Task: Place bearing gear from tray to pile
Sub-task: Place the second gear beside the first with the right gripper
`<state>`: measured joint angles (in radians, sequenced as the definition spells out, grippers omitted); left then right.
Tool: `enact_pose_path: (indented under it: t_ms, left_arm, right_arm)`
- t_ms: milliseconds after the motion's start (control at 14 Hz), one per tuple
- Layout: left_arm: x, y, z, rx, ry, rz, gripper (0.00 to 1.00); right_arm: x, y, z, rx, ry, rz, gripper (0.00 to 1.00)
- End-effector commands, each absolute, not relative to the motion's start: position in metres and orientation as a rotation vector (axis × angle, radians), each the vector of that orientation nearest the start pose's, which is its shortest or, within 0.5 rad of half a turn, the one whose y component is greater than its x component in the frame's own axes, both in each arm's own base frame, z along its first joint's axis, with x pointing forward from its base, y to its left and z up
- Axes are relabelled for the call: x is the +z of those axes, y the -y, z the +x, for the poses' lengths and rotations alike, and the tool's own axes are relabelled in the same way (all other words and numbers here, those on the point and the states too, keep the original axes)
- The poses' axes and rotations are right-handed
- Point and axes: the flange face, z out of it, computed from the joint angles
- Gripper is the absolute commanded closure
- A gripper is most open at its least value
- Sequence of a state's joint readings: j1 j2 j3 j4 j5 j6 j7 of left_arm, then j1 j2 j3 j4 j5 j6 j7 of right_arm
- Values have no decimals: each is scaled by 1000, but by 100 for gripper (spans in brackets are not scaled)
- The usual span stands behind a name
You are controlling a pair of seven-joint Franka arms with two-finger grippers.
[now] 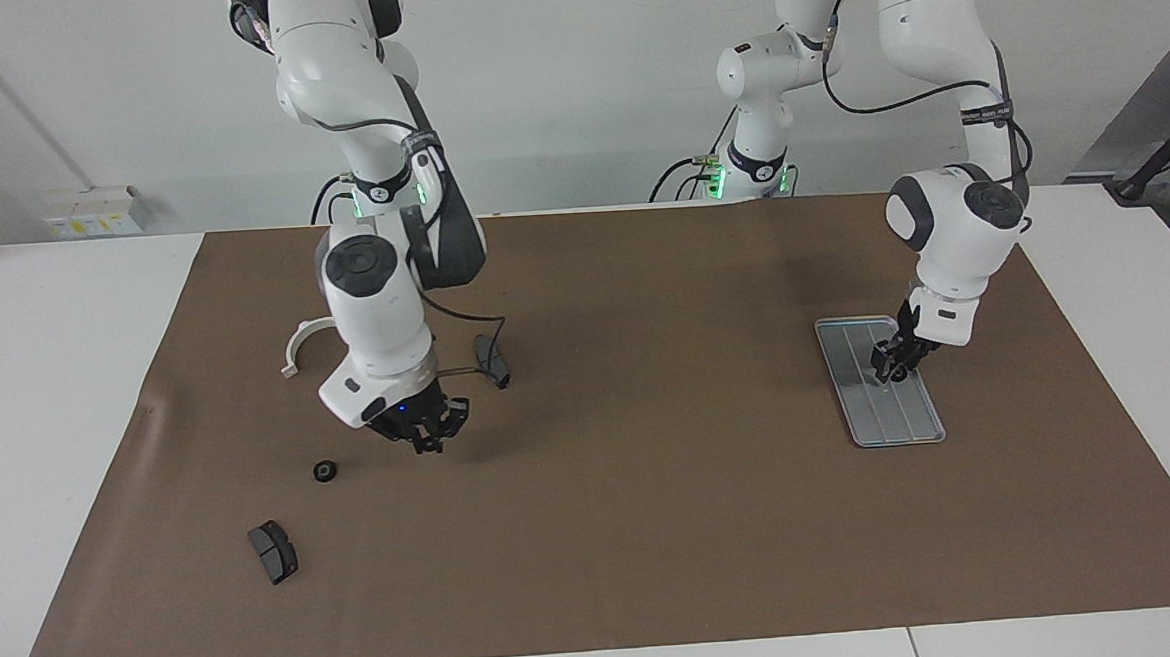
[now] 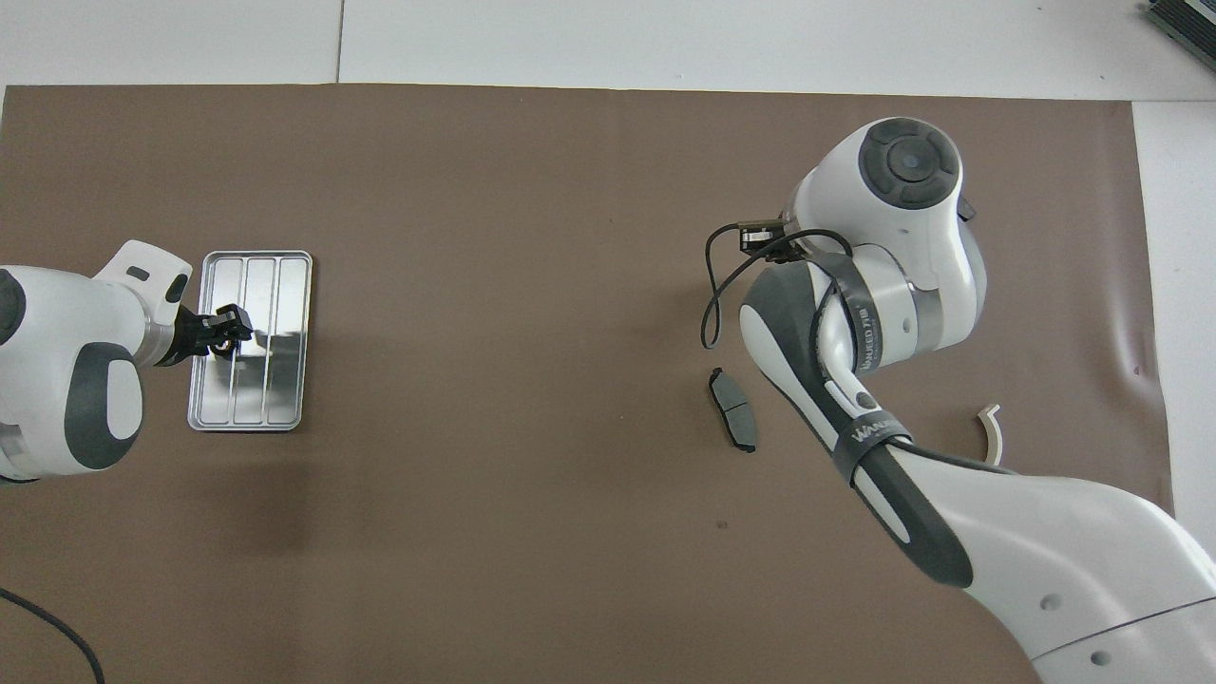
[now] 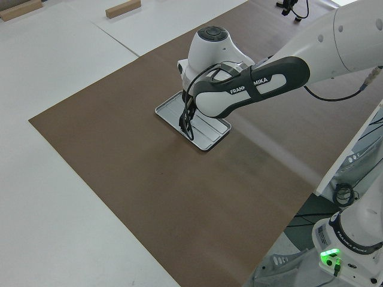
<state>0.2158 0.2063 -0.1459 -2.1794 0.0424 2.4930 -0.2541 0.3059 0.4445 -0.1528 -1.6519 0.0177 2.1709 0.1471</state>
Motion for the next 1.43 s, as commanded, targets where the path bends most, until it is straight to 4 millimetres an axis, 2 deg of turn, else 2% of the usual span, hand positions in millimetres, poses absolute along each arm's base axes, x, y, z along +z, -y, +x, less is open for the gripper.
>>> enact_pose_path:
  t_ms: [0, 214, 500, 714, 786, 857, 929, 1143, 1357]
  left_arm:
    - [307, -45, 569, -205, 496, -3117, 42]
    - [307, -45, 570, -208, 496, -3119, 44]
    - [303, -46, 571, -200, 499, -3119, 48]
    - [302, -46, 571, -198, 497, -3120, 54]
    - [302, -46, 571, -198, 497, -3119, 58]
    - [302, -46, 571, -198, 497, -3120, 62]
    - [302, -46, 571, -198, 495, -3119, 65]
    - [303, -46, 571, -196, 495, -3119, 78]
    - [321, -35, 587, -176, 478, -3124, 90]
  right_arm:
    - [334, -75, 662, -146, 76, -3166, 100]
    - [294, -71, 652, -186, 69, -3165, 100]
    - [291, -69, 654, -203, 61, -3163, 100]
    - [293, -70, 655, -217, 53, -3158, 100]
    - [292, -71, 655, -212, 30, -3143, 82]
    - [293, -71, 656, -212, 5, -3128, 9]
    - [296, -71, 656, -213, -9, -3118, 0]
    - [326, -75, 656, -222, -9, -3107, 0]
    - [368, -80, 651, -214, -7, -3110, 0]
